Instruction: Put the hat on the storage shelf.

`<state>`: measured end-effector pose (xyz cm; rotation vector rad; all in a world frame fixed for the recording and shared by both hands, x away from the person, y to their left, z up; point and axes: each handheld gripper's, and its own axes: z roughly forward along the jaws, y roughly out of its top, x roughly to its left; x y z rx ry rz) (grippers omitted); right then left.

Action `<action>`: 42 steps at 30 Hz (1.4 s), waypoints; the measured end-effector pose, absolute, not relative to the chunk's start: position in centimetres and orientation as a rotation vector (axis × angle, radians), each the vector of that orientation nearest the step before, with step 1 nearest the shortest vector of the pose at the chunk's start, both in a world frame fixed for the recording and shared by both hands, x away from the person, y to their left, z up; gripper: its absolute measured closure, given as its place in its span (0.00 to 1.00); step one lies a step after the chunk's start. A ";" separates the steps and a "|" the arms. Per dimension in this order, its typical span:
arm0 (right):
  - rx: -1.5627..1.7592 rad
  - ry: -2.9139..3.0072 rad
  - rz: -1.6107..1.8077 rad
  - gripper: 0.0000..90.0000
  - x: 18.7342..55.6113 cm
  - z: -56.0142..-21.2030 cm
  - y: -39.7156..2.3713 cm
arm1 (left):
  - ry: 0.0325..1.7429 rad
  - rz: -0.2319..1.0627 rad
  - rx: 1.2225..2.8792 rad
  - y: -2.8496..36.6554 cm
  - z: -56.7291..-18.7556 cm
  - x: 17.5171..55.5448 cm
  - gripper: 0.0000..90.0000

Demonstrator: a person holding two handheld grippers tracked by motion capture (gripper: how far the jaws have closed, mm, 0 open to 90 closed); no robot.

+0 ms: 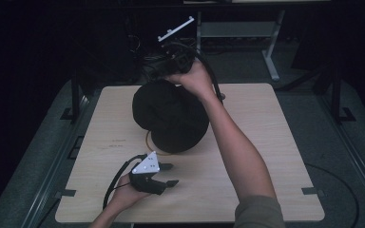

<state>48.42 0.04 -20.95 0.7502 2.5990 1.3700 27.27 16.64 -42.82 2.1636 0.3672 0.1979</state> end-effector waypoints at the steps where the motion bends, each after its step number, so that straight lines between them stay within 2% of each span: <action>1: 0.753 2.590 1.380 0.57 48.4 -21.0 -0.5 | 0.371 0.197 2.160 16.7 -42.8 27.2 0.46; 12: 0.826 2.502 1.473 0.50 46.5 -22.0 -5.6 | 0.376 0.194 2.137 16.8 -42.8 27.1 0.45; 42: 0.958 2.345 1.526 0.41 42.9 -23.5 -14.8 | 0.403 0.184 2.108 17.2 -42.8 27.5 0.44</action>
